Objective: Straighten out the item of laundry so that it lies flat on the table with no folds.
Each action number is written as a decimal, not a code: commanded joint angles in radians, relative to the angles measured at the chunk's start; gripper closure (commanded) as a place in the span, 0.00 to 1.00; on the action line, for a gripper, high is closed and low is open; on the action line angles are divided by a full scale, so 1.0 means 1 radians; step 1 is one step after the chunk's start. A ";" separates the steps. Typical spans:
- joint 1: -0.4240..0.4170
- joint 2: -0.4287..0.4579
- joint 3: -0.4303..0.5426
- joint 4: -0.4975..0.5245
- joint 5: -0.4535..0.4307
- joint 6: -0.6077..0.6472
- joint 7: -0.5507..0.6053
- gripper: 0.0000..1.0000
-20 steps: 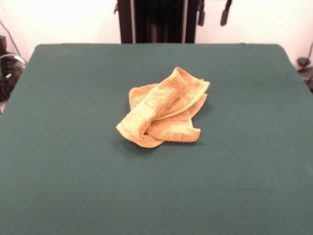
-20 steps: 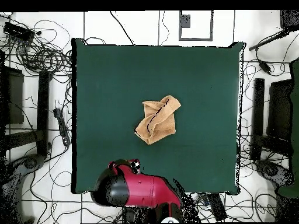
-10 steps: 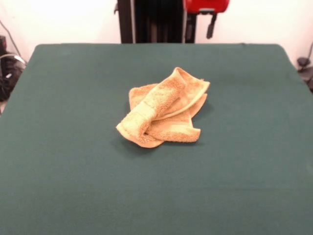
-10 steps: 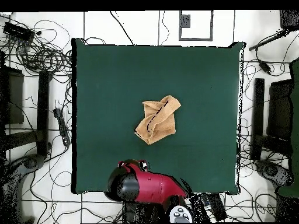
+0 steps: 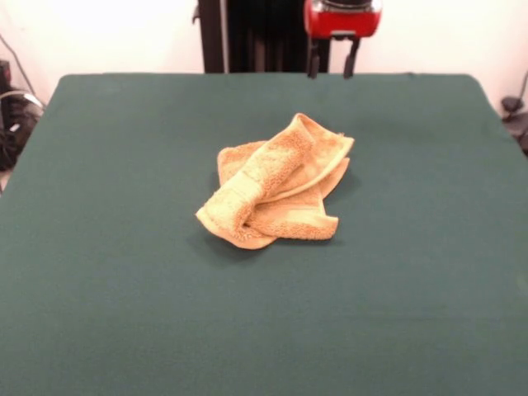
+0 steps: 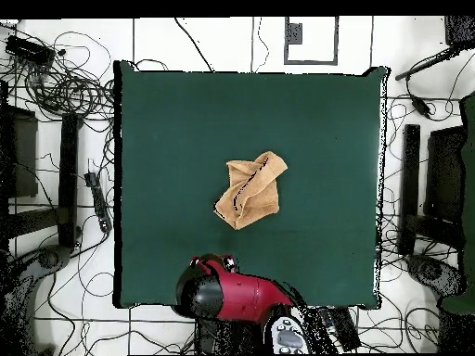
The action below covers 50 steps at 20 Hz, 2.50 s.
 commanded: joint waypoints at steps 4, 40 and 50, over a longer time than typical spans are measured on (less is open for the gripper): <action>0.001 0.056 0.143 0.018 -0.011 -0.089 0.185 0.00; 0.005 0.069 0.167 -0.102 0.035 0.081 0.132 0.00; -0.013 0.103 0.164 -0.138 0.026 0.063 0.142 0.00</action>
